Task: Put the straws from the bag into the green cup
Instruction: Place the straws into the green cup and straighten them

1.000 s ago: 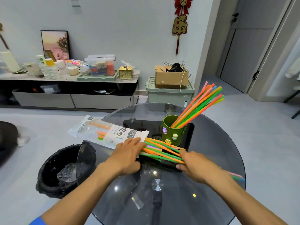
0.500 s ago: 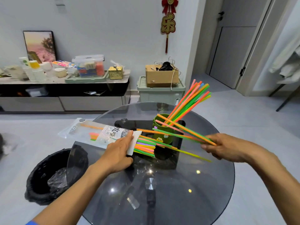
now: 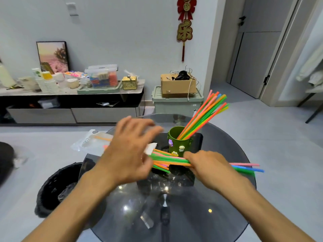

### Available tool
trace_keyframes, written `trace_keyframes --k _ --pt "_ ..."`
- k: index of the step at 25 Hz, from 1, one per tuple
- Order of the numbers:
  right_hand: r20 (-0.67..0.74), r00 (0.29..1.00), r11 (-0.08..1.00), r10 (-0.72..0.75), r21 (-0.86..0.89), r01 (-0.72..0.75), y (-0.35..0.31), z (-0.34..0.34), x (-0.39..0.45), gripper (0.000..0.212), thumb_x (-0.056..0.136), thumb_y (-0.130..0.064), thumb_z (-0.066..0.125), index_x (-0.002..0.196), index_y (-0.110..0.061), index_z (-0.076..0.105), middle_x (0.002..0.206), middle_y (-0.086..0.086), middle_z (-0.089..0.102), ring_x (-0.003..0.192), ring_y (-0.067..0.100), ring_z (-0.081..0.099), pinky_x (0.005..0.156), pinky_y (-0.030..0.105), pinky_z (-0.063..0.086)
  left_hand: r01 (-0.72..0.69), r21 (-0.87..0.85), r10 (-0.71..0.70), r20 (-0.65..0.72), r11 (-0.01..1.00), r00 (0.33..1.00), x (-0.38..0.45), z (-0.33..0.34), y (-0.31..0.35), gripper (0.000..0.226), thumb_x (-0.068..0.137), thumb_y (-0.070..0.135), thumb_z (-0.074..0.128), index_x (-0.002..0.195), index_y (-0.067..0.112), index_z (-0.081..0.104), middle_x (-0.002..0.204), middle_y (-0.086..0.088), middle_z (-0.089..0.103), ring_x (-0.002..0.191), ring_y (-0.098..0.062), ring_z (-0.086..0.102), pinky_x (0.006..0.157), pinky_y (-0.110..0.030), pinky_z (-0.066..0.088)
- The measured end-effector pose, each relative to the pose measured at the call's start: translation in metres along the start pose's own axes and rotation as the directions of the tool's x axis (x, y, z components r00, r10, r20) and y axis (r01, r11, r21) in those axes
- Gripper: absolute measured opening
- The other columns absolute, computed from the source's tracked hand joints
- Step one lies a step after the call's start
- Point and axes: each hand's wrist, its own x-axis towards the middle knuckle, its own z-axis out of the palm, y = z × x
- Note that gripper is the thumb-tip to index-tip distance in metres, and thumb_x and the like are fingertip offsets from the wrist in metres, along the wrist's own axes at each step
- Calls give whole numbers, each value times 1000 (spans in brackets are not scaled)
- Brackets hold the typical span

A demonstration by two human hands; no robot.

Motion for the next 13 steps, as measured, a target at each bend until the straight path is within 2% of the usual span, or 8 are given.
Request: trace_keyframes --k 2,4,6,7,9,10,11,13 --pt "-69 994 994 -84 -69 79 -23 -2 7 26 97 -20 45 123 -21 46 104 9 67 93 37 64 61 38 29 -73 190 -30 489 979 872 0 4 34 89 72 33 56 151 14 22 141 -7 48 129 -30 47 116 -56 17" --pt "-191 968 985 -163 -85 149 -37 -3 11 24 88 -17 59 111 -20 53 91 5 70 81 34 67 54 38 33 109 243 -233 570 964 788 -2 20 48 65 83 29 50 144 16 29 132 -8 58 119 -32 55 108 -43 31" --pt "-319 936 986 -152 -108 123 -40 -2 12 32 71 -19 77 98 -19 61 84 2 69 78 29 66 59 38 47 327 133 -351 443 936 825 -2 32 35 27 88 26 48 115 21 52 112 -8 66 104 -34 60 81 -38 41" --pt "-427 889 985 -163 -120 123 -40 -3 12 39 68 -19 77 104 -17 63 95 4 70 90 30 65 74 43 53 412 77 -409 376 908 832 -2 34 26 16 88 29 49 101 22 56 103 -8 68 98 -34 61 73 -37 41" --pt "-677 713 983 -182 -102 154 -41 -10 7 42 74 -13 68 116 -10 66 118 12 66 112 35 59 99 51 45 569 -99 -541 217 816 813 2 28 11 19 87 36 55 78 20 59 76 -5 65 80 -34 62 63 -36 42" --pt "-795 590 984 -138 -44 171 -43 -20 3 35 76 -8 64 111 -6 69 115 14 67 110 35 59 98 48 44 616 -224 -603 131 755 787 7 20 7 31 87 40 57 66 18 55 61 -2 56 67 -32 58 57 -35 39" --pt "-876 479 981 -45 50 185 -44 -29 -2 28 76 -3 62 102 -5 71 107 15 68 100 34 59 91 44 44 621 -398 -658 54 676 751 15 9 4 45 88 43 60 56 14 46 51 -1 45 55 -29 47 52 -34 34" --pt "-895 423 945 140 248 212 -45 -37 -6 19 73 2 59 88 -6 67 91 9 65 84 29 55 75 40 40 405 -808 -709 -23 429 705 32 -16 0 56 89 42 64 50 15 35 50 -5 31 50 -24 31 49 -35 28"
